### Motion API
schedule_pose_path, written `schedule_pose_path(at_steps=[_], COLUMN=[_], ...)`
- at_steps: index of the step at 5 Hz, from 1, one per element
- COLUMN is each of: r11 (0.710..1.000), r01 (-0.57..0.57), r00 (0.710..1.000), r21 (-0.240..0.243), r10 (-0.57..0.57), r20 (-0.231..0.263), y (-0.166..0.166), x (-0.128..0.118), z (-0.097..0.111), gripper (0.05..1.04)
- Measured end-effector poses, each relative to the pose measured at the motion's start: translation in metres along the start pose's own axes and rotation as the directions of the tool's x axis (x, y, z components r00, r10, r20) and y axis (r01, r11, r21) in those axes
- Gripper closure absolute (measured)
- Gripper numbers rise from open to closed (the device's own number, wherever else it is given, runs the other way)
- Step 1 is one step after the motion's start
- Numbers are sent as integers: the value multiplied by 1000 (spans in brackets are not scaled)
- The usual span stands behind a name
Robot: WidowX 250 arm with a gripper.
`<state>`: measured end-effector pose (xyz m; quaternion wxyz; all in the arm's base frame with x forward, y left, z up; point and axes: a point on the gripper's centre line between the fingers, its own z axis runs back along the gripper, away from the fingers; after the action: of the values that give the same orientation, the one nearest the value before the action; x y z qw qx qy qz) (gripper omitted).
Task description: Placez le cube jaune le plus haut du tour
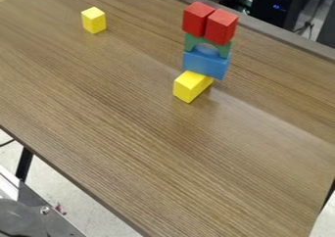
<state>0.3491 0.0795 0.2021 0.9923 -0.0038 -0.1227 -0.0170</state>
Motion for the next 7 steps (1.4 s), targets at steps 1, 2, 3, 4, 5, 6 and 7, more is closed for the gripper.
schedule_pose_path(at_steps=[1,2,3,4,5,6,7], r11=[1000,999,999,999,999,999,999], r01=[22,32,35,38,38,40,39], r00=[1000,999,999,998,997,996,995], r21=[1,-5,-8,-4,-8,-13,-17], r10=[-22,-32,-35,-39,-38,-40,-40], r20=[-10,-19,-35,-54,-61,-74,-92], y=[-8,-14,-20,-26,-31,-35,-40], x=[-1,-1,-3,-6,-7,-9,-13], z=[-4,-7,-10,-14,-16,-19,-25], gripper=[565,565,565,565,565,565,565])
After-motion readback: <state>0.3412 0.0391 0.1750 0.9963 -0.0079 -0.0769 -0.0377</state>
